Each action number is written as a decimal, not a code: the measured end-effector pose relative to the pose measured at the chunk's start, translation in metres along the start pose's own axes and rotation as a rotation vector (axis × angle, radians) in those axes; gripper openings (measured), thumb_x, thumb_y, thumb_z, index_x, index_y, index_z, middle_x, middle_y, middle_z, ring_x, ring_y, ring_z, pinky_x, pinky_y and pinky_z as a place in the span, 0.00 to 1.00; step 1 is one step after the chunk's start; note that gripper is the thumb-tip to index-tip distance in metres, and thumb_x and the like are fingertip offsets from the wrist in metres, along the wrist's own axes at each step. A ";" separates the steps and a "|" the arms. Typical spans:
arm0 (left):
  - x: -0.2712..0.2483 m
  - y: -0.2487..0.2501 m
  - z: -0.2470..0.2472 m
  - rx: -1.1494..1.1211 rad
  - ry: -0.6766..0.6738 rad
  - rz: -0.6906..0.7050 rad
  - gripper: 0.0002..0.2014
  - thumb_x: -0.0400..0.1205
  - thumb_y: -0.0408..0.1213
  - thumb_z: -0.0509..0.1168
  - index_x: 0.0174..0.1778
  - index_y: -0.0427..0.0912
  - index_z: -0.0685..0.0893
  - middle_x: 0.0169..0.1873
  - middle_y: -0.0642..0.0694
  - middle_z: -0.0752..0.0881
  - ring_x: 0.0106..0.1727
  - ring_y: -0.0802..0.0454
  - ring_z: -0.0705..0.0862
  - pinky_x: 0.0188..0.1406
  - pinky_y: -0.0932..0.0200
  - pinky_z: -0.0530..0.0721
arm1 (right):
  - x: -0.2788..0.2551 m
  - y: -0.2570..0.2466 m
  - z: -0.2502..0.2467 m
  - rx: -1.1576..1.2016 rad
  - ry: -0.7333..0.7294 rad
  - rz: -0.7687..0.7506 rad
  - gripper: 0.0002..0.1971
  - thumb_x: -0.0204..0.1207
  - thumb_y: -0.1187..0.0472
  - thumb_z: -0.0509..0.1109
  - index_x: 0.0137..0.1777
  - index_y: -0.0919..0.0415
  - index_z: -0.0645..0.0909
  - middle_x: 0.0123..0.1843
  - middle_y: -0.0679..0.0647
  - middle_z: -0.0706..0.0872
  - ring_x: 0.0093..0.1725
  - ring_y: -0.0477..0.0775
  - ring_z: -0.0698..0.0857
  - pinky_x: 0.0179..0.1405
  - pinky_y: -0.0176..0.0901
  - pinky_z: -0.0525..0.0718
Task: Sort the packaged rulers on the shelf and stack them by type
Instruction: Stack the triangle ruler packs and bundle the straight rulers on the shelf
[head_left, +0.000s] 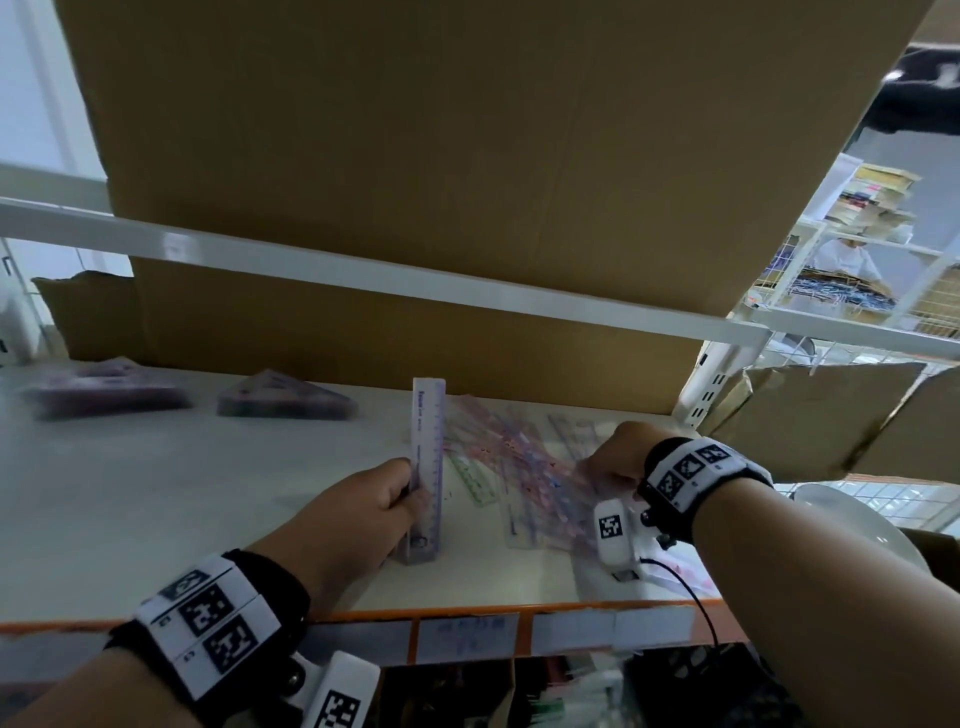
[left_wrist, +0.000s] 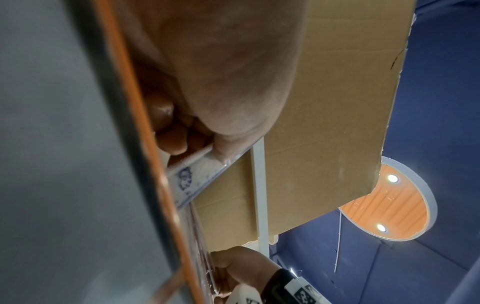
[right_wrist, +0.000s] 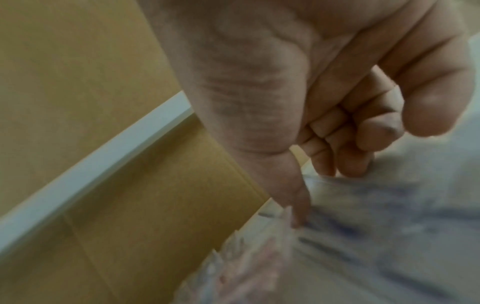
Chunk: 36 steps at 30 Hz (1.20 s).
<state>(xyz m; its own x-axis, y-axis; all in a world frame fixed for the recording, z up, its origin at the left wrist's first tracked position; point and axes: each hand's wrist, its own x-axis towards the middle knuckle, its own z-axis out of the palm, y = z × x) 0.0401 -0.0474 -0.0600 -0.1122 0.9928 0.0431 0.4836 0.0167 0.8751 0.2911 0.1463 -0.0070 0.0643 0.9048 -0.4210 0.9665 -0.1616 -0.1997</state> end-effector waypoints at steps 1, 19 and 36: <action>0.000 0.000 0.000 0.014 -0.005 0.009 0.14 0.87 0.47 0.61 0.35 0.65 0.76 0.24 0.58 0.83 0.23 0.62 0.76 0.24 0.65 0.75 | -0.001 -0.001 -0.001 0.014 -0.032 -0.008 0.10 0.60 0.58 0.77 0.31 0.61 0.80 0.33 0.58 0.85 0.38 0.59 0.86 0.42 0.44 0.85; 0.002 -0.003 -0.001 0.034 0.004 0.011 0.14 0.87 0.48 0.61 0.39 0.46 0.74 0.23 0.51 0.77 0.24 0.59 0.72 0.28 0.59 0.74 | -0.047 0.019 0.017 1.129 0.051 -0.463 0.07 0.78 0.65 0.72 0.44 0.58 0.93 0.29 0.50 0.80 0.25 0.46 0.72 0.22 0.39 0.70; 0.005 0.001 -0.005 0.171 -0.021 -0.003 0.15 0.87 0.50 0.60 0.35 0.50 0.72 0.27 0.55 0.79 0.25 0.63 0.76 0.27 0.65 0.73 | -0.109 -0.028 0.052 1.165 -0.010 -0.821 0.16 0.83 0.69 0.62 0.45 0.58 0.91 0.46 0.60 0.92 0.45 0.57 0.91 0.35 0.43 0.87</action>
<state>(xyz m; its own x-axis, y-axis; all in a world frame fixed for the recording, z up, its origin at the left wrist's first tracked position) 0.0351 -0.0433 -0.0566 -0.0965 0.9949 0.0289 0.6239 0.0379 0.7806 0.2444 0.0312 -0.0014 -0.4113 0.8968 0.1630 -0.0257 0.1674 -0.9856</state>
